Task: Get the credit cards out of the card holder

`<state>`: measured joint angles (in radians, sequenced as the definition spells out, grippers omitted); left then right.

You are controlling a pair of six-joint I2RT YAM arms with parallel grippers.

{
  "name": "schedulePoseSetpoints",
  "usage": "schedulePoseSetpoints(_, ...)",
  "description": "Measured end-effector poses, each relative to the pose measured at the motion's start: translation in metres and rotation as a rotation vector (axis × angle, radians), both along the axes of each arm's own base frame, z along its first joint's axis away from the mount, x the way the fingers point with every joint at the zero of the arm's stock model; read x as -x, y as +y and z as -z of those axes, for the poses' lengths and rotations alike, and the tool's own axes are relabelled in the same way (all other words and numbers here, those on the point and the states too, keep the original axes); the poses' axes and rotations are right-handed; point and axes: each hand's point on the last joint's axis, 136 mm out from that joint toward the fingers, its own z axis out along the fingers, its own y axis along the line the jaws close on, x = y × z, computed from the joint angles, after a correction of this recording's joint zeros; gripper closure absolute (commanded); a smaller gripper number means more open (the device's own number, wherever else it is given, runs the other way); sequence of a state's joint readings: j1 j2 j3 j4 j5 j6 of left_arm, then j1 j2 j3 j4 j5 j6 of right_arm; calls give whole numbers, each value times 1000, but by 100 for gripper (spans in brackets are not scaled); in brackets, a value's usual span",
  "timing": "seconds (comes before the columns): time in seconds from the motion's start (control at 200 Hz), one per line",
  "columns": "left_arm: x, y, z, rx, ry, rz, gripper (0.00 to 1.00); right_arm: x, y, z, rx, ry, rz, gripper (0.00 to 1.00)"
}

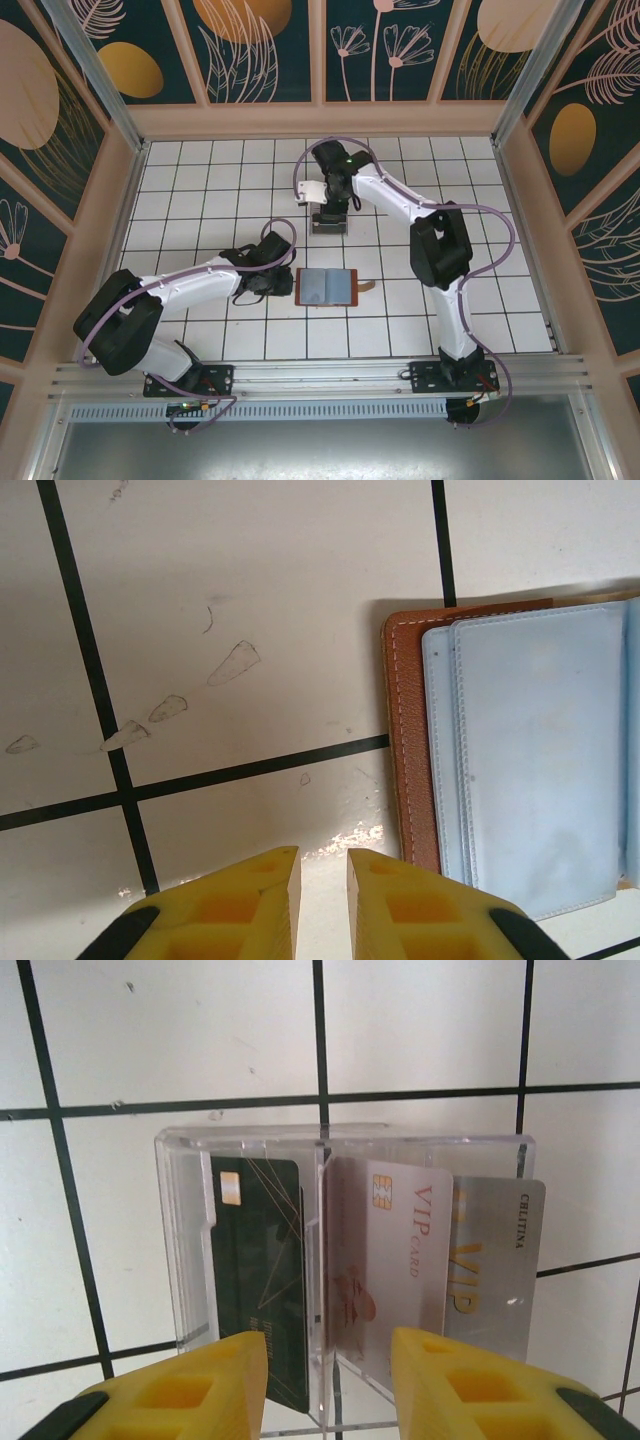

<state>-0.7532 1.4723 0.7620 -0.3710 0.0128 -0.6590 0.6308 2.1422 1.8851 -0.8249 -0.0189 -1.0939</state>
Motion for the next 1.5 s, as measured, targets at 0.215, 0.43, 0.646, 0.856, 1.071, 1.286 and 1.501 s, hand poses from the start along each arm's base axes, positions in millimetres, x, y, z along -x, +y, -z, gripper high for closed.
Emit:
schedulePoseSetpoints(0.215, 0, 0, 0, 0, 0, 0, 78, 4, -1, 12, 15, 7, -2, 62)
schedulePoseSetpoints(0.43, 0, 0, 0, 0, 0, 0, 78, -7, -5, 14, 27, -22, 19, 61)
schedulePoseSetpoints(0.646, 0, 0, 1, -3, 4, 0, 79, -25, -12, 23, 48, -57, 55, 61)
schedulePoseSetpoints(0.856, 1, 0, 2, -5, 6, 0, 78, -41, -11, 14, 45, -127, 79, 61)
schedulePoseSetpoints(1.071, 0, 0, 2, -6, 6, 0, 78, -58, -9, 3, 25, -205, 118, 61)
schedulePoseSetpoints(1.286, 0, 0, 3, -6, 6, 0, 79, -66, -5, -4, -12, -243, 151, 61)
schedulePoseSetpoints(1.501, -2, -2, 1, -3, 3, 1, 79, -63, -5, -26, -130, -247, 260, 71)
